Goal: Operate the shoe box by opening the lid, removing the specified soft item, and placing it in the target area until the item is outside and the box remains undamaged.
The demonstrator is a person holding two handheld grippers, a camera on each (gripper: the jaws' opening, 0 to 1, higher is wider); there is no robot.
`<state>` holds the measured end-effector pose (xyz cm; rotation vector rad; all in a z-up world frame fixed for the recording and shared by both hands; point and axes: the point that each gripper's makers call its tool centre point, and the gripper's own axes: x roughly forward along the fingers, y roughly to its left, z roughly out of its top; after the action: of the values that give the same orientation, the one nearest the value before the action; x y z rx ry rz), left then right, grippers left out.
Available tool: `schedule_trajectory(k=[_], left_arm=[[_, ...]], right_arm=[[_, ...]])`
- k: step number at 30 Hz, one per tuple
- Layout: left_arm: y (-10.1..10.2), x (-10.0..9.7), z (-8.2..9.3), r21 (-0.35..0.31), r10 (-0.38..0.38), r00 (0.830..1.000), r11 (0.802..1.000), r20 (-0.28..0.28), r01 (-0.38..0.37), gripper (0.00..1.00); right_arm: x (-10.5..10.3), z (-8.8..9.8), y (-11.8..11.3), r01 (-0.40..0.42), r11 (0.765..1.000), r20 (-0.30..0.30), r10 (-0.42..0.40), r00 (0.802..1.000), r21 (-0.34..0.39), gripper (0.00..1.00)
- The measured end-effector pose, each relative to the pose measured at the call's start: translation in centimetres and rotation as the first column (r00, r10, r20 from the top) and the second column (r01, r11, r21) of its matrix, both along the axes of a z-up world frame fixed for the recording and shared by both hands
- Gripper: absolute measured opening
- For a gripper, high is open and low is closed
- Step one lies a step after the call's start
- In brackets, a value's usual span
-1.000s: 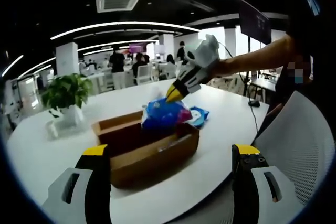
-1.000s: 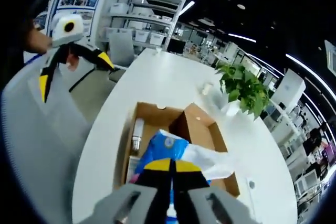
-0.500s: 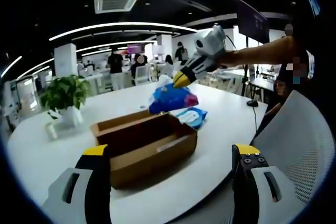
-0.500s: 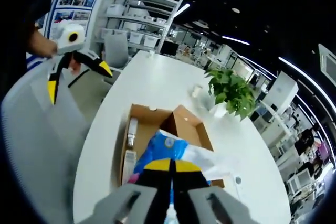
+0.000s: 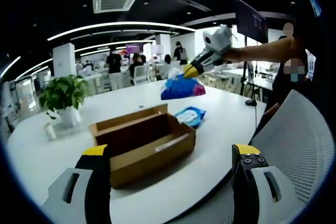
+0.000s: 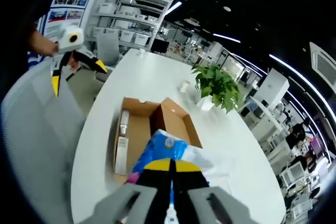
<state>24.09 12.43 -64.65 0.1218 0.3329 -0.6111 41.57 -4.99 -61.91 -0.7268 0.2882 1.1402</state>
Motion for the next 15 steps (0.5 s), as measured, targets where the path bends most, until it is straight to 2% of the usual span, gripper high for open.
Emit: schedule_trajectory(k=[8,15], left_arm=[[0.1,0.0,-0.1,-0.004,-0.004,1.0,1.0,-0.005,0.004,1.0],[0.4,0.1,-0.5,0.004,-0.003,1.0,1.0,-0.01,0.003,1.0]], right_arm=[[0.6,-0.9,-3.8,0.053,0.998,0.004,-0.053,0.999,-0.025,0.0],[1.5,-2.4,-8.0,0.119,0.992,-0.003,-0.12,0.993,-0.048,0.0]])
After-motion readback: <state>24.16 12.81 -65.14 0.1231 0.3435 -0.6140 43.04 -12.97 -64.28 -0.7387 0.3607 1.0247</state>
